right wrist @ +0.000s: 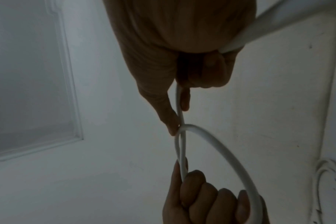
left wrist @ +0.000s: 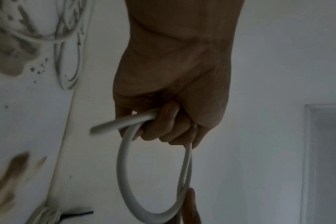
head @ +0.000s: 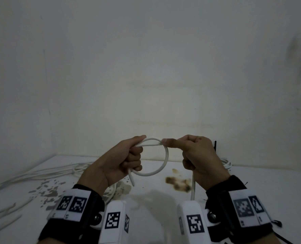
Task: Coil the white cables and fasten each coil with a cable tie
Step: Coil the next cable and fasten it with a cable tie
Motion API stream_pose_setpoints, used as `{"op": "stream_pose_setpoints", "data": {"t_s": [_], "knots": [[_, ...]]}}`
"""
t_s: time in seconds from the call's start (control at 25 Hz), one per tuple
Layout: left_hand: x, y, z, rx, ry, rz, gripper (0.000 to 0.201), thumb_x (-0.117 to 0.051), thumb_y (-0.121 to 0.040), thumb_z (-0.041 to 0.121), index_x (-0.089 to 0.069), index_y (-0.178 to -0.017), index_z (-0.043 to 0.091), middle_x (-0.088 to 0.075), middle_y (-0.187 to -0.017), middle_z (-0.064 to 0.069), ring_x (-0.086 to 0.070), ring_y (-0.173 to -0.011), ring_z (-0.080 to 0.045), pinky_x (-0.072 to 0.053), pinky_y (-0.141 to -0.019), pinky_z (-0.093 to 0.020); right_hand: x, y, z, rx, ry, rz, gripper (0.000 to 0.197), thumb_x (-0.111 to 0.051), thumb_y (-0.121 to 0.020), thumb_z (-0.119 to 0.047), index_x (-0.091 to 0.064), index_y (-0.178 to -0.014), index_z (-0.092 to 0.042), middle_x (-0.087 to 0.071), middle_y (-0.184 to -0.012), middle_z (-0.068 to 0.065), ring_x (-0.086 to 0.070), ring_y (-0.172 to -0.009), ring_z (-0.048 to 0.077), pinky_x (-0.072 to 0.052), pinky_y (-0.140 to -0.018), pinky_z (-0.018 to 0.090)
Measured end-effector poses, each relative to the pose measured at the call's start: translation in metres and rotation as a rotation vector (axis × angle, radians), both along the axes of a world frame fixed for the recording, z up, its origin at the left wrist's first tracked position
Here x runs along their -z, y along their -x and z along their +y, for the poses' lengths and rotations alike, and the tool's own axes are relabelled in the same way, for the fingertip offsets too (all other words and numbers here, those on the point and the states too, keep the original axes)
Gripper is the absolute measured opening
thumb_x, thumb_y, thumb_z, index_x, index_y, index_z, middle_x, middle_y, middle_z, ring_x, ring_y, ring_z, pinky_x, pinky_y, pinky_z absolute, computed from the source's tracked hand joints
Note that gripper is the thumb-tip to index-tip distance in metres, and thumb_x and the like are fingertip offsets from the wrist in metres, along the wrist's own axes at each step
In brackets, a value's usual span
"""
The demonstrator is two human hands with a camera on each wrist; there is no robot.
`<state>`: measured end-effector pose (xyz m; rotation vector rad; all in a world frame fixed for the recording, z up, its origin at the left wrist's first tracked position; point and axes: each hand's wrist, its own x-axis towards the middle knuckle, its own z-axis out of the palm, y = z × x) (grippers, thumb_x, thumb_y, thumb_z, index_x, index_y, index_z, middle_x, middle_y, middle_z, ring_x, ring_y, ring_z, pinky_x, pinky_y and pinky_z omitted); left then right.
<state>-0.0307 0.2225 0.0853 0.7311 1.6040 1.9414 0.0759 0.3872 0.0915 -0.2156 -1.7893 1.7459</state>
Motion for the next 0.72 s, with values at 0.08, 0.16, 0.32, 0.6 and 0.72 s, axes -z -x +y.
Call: {"op": "stream_pose_setpoints", "data": {"t_s": [0.08, 0.16, 0.32, 0.6, 0.72], "knots": [[0.000, 0.000, -0.002, 0.019, 0.047, -0.011, 0.053, -0.053, -0.092, 0.038, -0.032, -0.046, 0.021, -0.014, -0.040, 0.008, -0.012, -0.032, -0.008, -0.022, -0.045, -0.024, 0.001, 0.002, 0.004, 0.038, 0.035, 0.022, 0.037, -0.091, -0.062, -0.015, -0.060, -0.067, 0.006, -0.024, -0.041, -0.005, -0.014, -0.036, 0.014, -0.020, -0.039, 0.021], [0.001, 0.000, -0.005, 0.013, 0.120, 0.029, 0.052, -0.053, -0.093, 0.037, -0.041, -0.045, 0.019, -0.016, -0.044, 0.007, -0.013, -0.033, -0.008, -0.020, -0.041, -0.023, 0.002, 0.002, 0.008, 0.077, 0.060, 0.039, 0.037, -0.090, -0.066, -0.015, -0.059, -0.065, 0.005, -0.021, -0.042, -0.004, -0.013, -0.036, 0.015, -0.019, -0.040, 0.022], [0.006, 0.005, -0.004, -0.024, 0.188, 0.096, 0.054, -0.051, -0.097, 0.039, -0.040, -0.047, 0.021, -0.016, -0.048, 0.006, -0.014, -0.035, -0.009, -0.024, -0.045, -0.024, 0.002, 0.002, 0.012, 0.130, 0.019, 0.098, 0.041, -0.088, -0.070, -0.015, -0.054, -0.051, -0.006, -0.022, -0.042, -0.003, -0.014, -0.036, 0.014, -0.019, -0.041, 0.023], [0.010, 0.009, -0.002, -0.107, 0.080, -0.009, 0.055, -0.057, -0.094, 0.036, -0.035, -0.046, 0.023, -0.016, -0.045, 0.008, -0.018, -0.034, -0.009, -0.036, -0.051, -0.027, 0.006, 0.007, 0.010, 0.209, -0.054, 0.123, 0.037, -0.090, -0.069, -0.022, -0.060, -0.052, -0.009, -0.033, -0.037, -0.015, -0.035, -0.030, 0.004, -0.025, -0.056, 0.022], [0.010, 0.012, -0.004, -0.133, 0.038, -0.038, 0.054, -0.058, -0.094, 0.036, -0.036, -0.046, 0.022, -0.015, -0.041, 0.009, -0.014, -0.031, -0.008, -0.036, -0.047, -0.027, 0.005, 0.006, 0.011, 0.231, -0.065, 0.124, 0.036, -0.090, -0.069, -0.022, -0.061, -0.054, -0.006, -0.032, -0.037, -0.013, -0.032, -0.030, 0.005, -0.025, -0.055, 0.022]]}}
